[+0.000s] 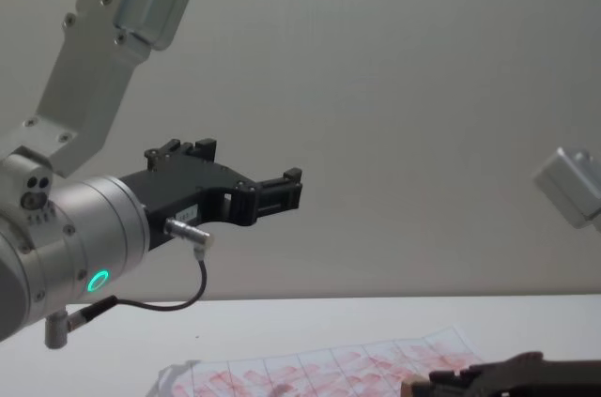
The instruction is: Use the one hand to pick up the stamp and affix it onto the A4 paper.
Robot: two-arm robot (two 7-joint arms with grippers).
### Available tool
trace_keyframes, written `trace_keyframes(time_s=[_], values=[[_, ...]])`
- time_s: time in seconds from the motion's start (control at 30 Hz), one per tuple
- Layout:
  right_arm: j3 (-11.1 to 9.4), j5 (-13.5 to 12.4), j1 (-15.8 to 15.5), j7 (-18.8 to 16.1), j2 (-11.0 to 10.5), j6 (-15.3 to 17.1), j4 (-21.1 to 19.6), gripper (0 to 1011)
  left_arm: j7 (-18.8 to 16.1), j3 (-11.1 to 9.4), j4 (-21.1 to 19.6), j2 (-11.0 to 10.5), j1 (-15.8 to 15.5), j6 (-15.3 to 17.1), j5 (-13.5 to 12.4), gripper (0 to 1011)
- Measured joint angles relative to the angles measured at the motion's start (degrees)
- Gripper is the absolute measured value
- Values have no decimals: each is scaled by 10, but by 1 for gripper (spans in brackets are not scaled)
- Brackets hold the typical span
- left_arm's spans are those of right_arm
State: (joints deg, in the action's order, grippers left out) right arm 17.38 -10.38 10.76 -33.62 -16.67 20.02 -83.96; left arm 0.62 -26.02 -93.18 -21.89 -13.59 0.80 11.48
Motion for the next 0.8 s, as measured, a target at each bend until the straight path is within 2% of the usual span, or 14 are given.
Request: trace_keyframes(time_s=[0.57, 0.8], values=[[7, 17, 21, -24, 4, 14, 31, 216, 0, 0, 0, 0, 0, 0, 0, 1001], [10, 23, 32, -28, 8, 10, 46, 216, 0, 0, 0, 0, 0, 0, 0, 1001]])
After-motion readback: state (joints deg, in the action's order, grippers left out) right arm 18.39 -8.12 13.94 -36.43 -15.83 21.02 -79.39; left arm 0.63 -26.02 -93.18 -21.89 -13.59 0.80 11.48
